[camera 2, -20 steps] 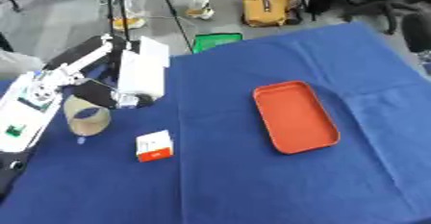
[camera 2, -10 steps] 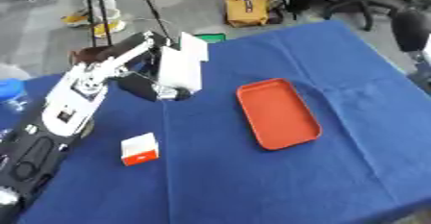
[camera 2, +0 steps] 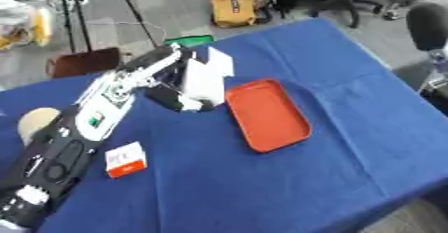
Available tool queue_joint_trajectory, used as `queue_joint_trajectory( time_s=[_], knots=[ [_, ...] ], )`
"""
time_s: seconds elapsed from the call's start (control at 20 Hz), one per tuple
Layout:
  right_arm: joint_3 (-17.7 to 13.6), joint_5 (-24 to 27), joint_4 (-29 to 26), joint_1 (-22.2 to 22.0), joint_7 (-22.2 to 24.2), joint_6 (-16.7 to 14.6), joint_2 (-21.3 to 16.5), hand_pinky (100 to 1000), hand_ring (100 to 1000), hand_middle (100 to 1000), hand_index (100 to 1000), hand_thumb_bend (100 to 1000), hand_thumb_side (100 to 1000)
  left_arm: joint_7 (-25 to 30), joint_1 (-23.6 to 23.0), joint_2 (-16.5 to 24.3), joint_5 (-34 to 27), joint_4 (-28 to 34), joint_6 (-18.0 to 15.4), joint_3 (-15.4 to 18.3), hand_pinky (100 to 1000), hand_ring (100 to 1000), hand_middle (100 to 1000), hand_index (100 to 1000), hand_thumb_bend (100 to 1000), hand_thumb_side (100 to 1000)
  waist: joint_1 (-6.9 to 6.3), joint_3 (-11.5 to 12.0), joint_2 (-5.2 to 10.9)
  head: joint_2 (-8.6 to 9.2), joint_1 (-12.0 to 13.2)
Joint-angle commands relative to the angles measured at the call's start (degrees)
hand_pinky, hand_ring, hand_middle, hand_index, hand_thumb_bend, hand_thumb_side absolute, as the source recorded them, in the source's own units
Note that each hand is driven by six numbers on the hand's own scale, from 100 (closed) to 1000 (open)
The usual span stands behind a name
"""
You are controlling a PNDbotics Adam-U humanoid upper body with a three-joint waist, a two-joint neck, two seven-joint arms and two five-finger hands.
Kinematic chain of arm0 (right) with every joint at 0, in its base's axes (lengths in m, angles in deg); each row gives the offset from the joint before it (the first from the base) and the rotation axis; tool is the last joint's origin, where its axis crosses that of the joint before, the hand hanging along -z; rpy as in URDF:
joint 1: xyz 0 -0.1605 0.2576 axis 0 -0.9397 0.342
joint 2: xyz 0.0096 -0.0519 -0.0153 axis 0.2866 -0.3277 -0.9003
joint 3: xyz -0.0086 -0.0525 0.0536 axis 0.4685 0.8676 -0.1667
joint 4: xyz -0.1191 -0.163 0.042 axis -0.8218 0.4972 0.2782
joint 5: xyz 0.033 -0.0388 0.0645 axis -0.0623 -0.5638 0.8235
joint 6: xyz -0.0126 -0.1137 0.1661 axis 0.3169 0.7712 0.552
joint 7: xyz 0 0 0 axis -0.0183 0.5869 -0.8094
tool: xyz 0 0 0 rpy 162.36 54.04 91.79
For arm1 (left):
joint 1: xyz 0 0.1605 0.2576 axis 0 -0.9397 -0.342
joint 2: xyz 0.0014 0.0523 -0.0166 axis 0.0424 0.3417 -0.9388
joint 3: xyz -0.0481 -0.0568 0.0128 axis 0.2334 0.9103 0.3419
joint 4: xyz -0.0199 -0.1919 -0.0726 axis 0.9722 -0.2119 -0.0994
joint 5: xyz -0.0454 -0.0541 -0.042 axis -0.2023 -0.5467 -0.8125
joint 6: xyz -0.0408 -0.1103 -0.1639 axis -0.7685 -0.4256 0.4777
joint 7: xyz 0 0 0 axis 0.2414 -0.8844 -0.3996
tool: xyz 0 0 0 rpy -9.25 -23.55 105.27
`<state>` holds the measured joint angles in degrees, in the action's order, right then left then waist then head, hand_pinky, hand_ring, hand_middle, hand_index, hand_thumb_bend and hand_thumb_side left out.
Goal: Pick up objects on the table and place them in the box.
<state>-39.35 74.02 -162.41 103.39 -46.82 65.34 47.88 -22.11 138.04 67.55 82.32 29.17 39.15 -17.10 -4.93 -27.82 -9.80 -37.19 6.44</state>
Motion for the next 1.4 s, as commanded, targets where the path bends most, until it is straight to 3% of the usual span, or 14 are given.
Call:
queue_joint_trajectory(
  time_s=[0.05, 0.4, 0.85, 0.9, 1.05, 1.1, 1.3, 1.4],
  knots=[
    [-0.09, 0.39, -1.21, 1.18, 0.16, -0.54, -0.26, 608, 730, 741, 831, 402, 465, -1.48, 1.55, -0.38, 1.65, -1.35, -0.56, 0.79, 176, 314, 482, 614, 437, 417, 0.54, -0.97, 0.51, 0.53, 0.54],
    [0.29, 0.56, -1.21, 1.79, 0.58, -1.11, 0.49, 608, 730, 741, 832, 404, 466, -5.22, 1.45, -2.17, 6.63, -5.56, -1.55, 1.69, 224, 356, 520, 668, 480, 420, 0.34, -3.67, -0.1, 0.82, 1.11],
    [0.81, 1.03, -1.21, 3.09, 1.26, -1.75, 1.96, 608, 729, 741, 831, 406, 467, -17.62, 2.03, -4.91, 18.01, -7.58, -0.11, 2.38, 259, 384, 559, 708, 561, 427, 0.59, -6.94, -1.09, 1.6, 2.56],
    [0.83, 1.03, -1.21, 3.18, 1.33, -1.82, 2.02, 609, 729, 741, 831, 406, 468, -19.0, 2.15, -4.96, 19.33, -7.36, -0.07, 2.34, 364, 468, 616, 747, 685, 457, 0.66, -7.23, -1.19, 1.59, 2.64],
    [0.88, 1.11, -1.21, 3.34, 1.44, -2.11, 2.11, 609, 729, 741, 831, 406, 468, -23.62, 1.88, -5.51, 24.64, -6.75, 0.58, 2.07, 377, 477, 622, 749, 694, 462, 0.74, -7.88, -1.47, 1.61, 3.1],
    [0.88, 1.12, -1.21, 3.32, 1.47, -2.13, 2.08, 609, 729, 741, 831, 406, 468, -24.21, 1.73, -5.68, 25.82, -7.01, 0.61, 1.92, 592, 639, 737, 799, 795, 584, 0.7, -7.93, -1.5, 1.6, 3.17],
    [0.85, 1.04, -1.21, 3.07, 1.57, -2.14, 1.98, 609, 729, 741, 832, 405, 469, -19.86, 0.82, -6.43, 32.55, -9.63, 0.96, 1.53, 827, 864, 903, 940, 858, 776, 0.6, -7.76, -1.51, 1.52, 3.24],
    [0.87, 1.04, -1.21, 3.02, 1.61, -2.15, 1.97, 609, 729, 741, 832, 405, 469, -15.55, 0.6, -6.69, 34.62, -11.33, 1.17, 1.99, 860, 901, 936, 969, 883, 818, 0.68, -7.64, -1.52, 1.56, 3.2]
  ],
)
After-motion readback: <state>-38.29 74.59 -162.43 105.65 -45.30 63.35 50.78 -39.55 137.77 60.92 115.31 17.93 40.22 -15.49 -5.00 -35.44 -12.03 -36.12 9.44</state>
